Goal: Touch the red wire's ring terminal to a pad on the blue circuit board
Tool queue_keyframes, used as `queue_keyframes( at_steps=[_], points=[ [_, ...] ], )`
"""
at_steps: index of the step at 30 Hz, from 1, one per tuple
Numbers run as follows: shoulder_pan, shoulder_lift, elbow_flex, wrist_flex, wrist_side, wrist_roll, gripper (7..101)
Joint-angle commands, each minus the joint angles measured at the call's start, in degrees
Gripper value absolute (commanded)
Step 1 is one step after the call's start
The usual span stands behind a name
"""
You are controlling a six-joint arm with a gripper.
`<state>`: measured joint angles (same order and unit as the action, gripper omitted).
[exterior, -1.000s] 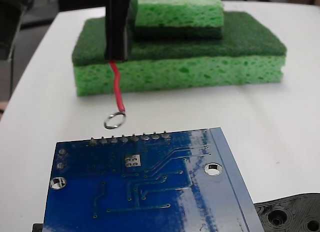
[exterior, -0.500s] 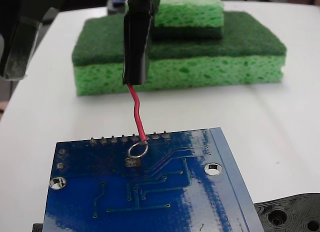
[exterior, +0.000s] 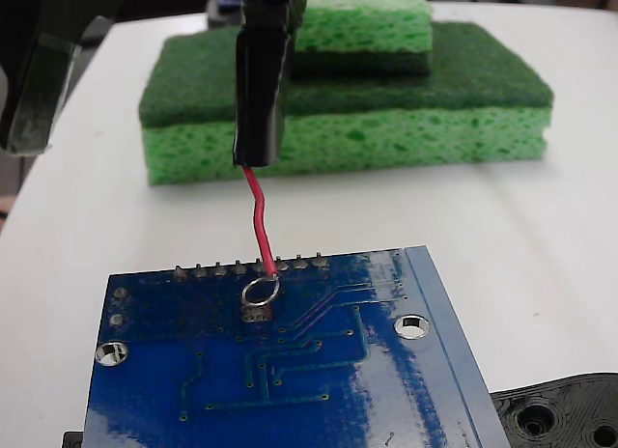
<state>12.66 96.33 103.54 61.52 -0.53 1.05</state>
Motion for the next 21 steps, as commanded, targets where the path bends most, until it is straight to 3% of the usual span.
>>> queue_keyframes(
  at_steps=[1,21],
  points=[
    [0.0,0.3,-0.3,-0.1,0.1,0.0,100.3],
    [0.0,-0.8,-0.8,0.2,0.4,0.0,100.3]
  ],
)
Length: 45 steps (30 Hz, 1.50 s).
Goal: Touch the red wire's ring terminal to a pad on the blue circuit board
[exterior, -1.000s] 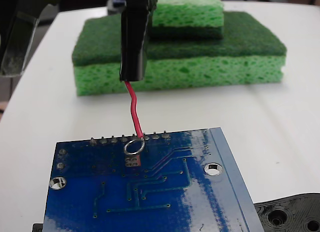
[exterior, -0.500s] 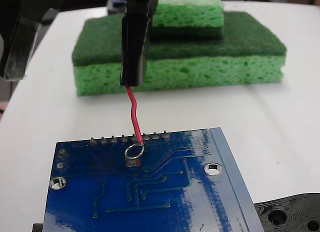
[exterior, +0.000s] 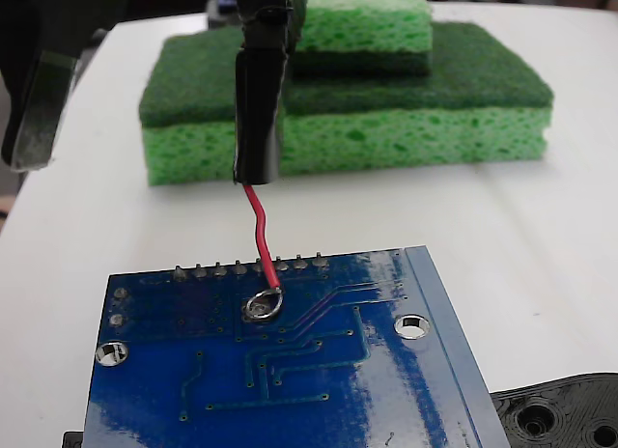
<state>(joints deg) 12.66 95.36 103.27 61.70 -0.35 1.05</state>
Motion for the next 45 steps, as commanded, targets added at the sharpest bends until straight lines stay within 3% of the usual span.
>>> queue_keyframes(
  at_steps=[1,24,33,38,45],
  points=[
    [0.0,0.2,-0.6,0.0,0.2,0.0,100.3],
    [-0.1,0.8,-3.2,2.1,0.0,-0.1,100.3],
    [-0.4,15.6,3.3,2.5,-2.0,0.0,100.3],
    [0.7,26.9,12.7,1.1,-7.5,-1.9,100.3],
    [8.3,45.3,32.7,-5.2,-21.1,-5.0,100.3]
  ],
)
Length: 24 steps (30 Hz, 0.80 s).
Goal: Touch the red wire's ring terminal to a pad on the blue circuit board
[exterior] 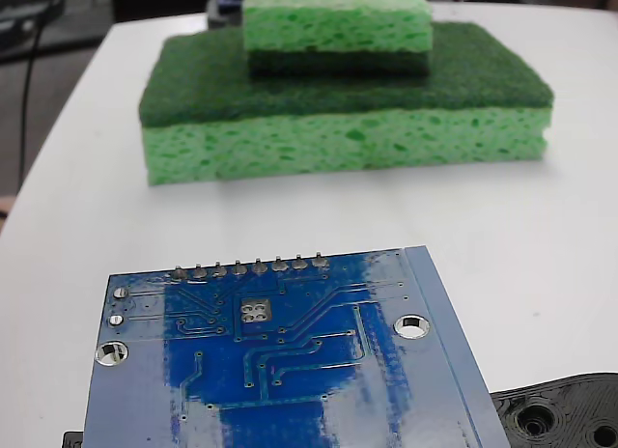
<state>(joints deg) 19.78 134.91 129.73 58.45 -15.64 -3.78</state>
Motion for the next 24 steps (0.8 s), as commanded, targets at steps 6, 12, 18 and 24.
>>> queue_keyframes(
  at_steps=[6,12,18,24],
  points=[
    [3.1,13.2,19.7,-9.1,-9.5,-1.4,100.3],
    [4.3,34.5,33.1,-9.8,-10.8,-0.5,100.3],
    [0.8,39.0,35.3,-9.8,-8.4,1.2,100.3],
    [-2.4,40.1,39.3,-13.5,-4.8,3.0,100.3]
  ],
)
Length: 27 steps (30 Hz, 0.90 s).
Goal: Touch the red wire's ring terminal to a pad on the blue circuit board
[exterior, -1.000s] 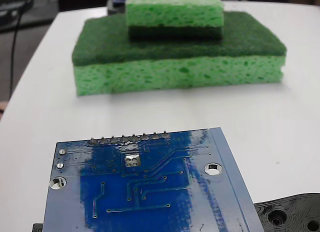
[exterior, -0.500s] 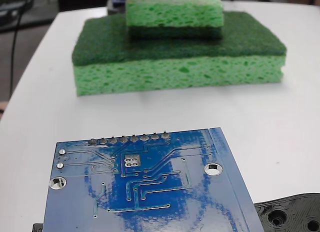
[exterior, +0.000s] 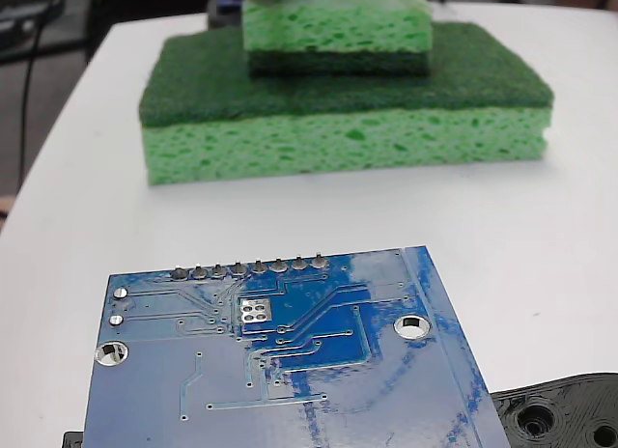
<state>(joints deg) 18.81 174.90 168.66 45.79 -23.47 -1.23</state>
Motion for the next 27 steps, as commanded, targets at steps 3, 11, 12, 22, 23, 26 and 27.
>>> queue_keyframes(
  at_steps=[3,11,12,22,23,26,27],
  points=[
    [-4.1,0.1,0.3,-0.9,7.7,1.8,100.3],
    [-5.2,0.1,2.7,-1.3,12.0,2.5,100.3],
    [-5.4,0.1,2.8,-1.2,12.1,2.5,100.3],
    [-14.2,0.1,2.9,-1.4,24.4,6.0,100.3],
    [-14.2,0.1,2.9,-1.4,24.4,5.9,100.3],
    [-14.2,0.1,2.9,-1.4,23.4,5.4,100.3],
    [-14.2,0.1,2.9,-1.4,23.1,5.2,100.3]
  ],
)
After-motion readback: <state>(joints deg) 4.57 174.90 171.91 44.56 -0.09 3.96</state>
